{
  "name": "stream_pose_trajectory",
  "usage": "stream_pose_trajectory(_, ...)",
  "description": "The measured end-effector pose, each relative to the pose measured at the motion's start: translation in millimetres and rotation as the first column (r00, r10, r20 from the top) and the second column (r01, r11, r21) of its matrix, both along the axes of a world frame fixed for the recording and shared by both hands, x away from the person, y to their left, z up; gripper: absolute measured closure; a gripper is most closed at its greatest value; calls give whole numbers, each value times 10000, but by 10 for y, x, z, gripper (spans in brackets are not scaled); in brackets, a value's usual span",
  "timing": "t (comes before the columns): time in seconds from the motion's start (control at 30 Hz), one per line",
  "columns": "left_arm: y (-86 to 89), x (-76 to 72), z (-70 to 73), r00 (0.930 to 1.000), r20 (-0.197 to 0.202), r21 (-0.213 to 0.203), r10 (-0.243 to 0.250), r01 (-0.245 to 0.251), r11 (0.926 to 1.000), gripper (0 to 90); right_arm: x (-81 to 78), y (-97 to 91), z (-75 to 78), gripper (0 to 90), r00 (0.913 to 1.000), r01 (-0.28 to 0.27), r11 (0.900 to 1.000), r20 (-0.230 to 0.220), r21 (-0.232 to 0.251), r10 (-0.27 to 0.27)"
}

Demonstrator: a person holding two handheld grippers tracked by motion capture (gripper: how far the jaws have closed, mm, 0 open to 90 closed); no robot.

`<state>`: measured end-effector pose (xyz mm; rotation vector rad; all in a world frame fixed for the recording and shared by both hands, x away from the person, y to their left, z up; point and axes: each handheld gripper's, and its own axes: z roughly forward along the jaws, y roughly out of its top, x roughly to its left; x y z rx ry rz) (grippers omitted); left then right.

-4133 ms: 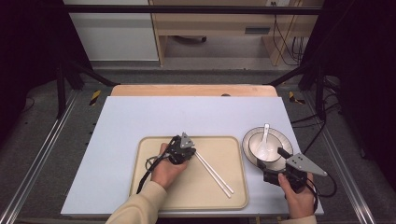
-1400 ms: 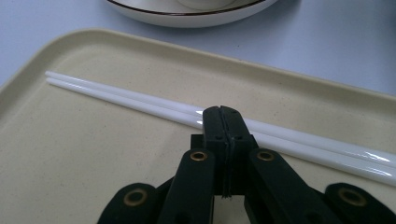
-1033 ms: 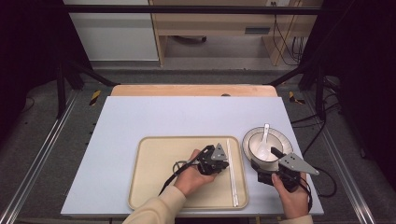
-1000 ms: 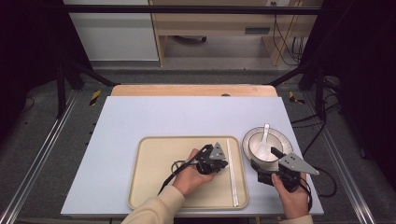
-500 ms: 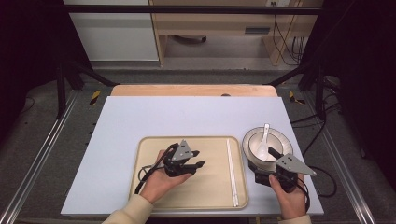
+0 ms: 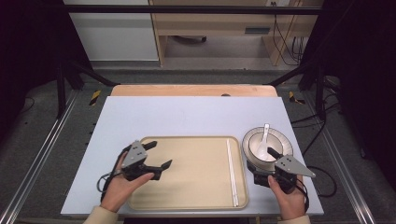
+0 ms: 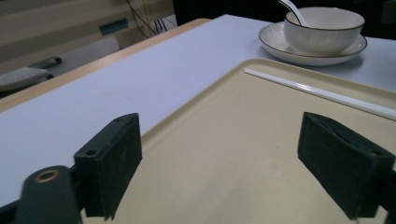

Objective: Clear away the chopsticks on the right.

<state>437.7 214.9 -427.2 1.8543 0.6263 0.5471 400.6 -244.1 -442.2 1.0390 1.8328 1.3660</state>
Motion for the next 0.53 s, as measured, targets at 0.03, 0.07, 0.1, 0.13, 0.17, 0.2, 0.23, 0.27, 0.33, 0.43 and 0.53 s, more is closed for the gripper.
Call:
stream_pose_trajectory(0.03, 82, -15, 9, 9999, 106, -152, 100, -98, 9998, 97, -2, 2, 1, 100, 10000, 22, 10000, 20, 11, -22)
stream_pose_trajectory(0.07, 160, -32, 15, 9995, 228, -282, 220, -214, 9994, 77, -5, 2, 2, 99, 10000, 33, 10000, 40, 10, -33)
stream_pose_trajectory(0.1, 237, -49, 20, 9988, 344, -388, 341, -327, 9987, 62, -8, 3, 2, 97, 10000, 16, 10000, 45, 31, -16)
stream_pose_trajectory(0.13, 311, -65, 22, 9980, 437, -503, 457, -435, 9978, 51, -10, 3, 0, 94, 10000, 21, 10000, 62, 19, -21)
stream_pose_trajectory(0.17, 381, -83, 21, 9964, 536, -684, 651, -613, 9958, 46, -13, 4, -2, 92, 10000, 4, 10000, 80, 37, -5)
stream_pose_trajectory(0.2, 436, -97, 21, 9951, 590, -778, 794, -747, 9942, 43, -16, 5, -2, 89, 10000, 5, 10000, 84, 24, -6)
stream_pose_trajectory(0.23, 505, -114, 17, 9934, 661, -884, 939, -879, 9922, 42, -17, 5, -4, 87, 10000, -9, 10000, 98, 9, 9)
stream_pose_trajectory(0.27, 569, -133, 12, 9915, 727, -994, 1077, -1003, 9900, 40, -19, 6, -5, 84, 10000, -2, 10000, 99, -2, 2)
stream_pose_trajectory(0.33, 687, -170, -1, 9879, 829, -1189, 1313, -1210, 9855, 34, -24, 6, -9, 80, 9999, 9, 10000, 113, 6, -9)
stream_pose_trajectory(0.43, 842, -239, -16, 9800, 1020, -1486, 1706, -1546, 9767, 32, -33, 8, -4, 74, 9999, 10, 10000, 107, -3, -10)
stream_pose_trajectory(0.53, 952, -306, -30, 9692, 1344, -1754, 2065, -1818, 9676, 31, -45, 43, 15, 65, 9999, -43, 10000, 113, 39, 42)
